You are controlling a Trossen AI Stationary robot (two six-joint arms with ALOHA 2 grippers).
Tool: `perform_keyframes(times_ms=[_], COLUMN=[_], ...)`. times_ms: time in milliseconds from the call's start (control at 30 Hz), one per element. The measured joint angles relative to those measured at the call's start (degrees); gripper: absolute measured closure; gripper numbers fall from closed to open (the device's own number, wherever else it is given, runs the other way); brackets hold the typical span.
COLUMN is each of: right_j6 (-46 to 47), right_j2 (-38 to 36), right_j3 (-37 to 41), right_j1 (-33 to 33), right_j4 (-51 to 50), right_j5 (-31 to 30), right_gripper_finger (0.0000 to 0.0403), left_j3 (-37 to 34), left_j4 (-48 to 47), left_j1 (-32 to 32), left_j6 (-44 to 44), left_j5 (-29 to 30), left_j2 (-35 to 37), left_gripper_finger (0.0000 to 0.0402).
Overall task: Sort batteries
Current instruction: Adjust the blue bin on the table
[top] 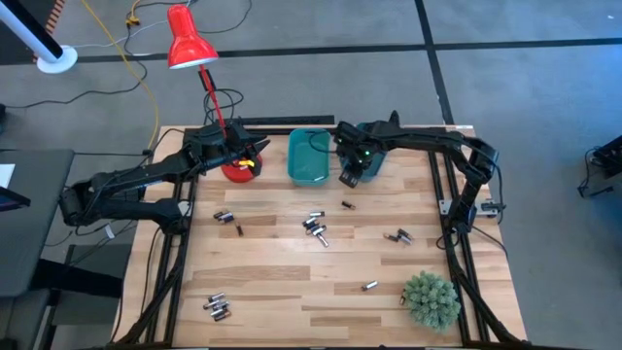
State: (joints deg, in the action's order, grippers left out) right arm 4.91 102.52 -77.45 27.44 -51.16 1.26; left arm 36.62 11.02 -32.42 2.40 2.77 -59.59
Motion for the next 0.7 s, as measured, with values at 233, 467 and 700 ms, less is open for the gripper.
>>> perform_keyframes(times_ms=[233, 467, 700], right_j6=[-3.6, -4.8, -7.0], right_j2=[0.0, 4.4, 6.2], right_j3=[0.0, -0.1, -0.3], right_j1=[-0.7, -1.8, -4.3], right_j4=[0.5, -2.1, -3.1], right_j5=[-0.3, -0.4, -2.3], right_gripper_finger=[0.0248, 0.0325, 0.0394], left_j3=[0.0, 0.0, 0.0], left_j4=[0.0, 0.0, -0.1], left_j1=[0.0, 0.0, 0.2], left_j6=[0.1, 0.0, -0.4], left_j5=[0.0, 0.0, 0.0], left_j2=[0.0, 0.0, 0.0], left_gripper_finger=[0.0324, 0.0324, 0.0324])
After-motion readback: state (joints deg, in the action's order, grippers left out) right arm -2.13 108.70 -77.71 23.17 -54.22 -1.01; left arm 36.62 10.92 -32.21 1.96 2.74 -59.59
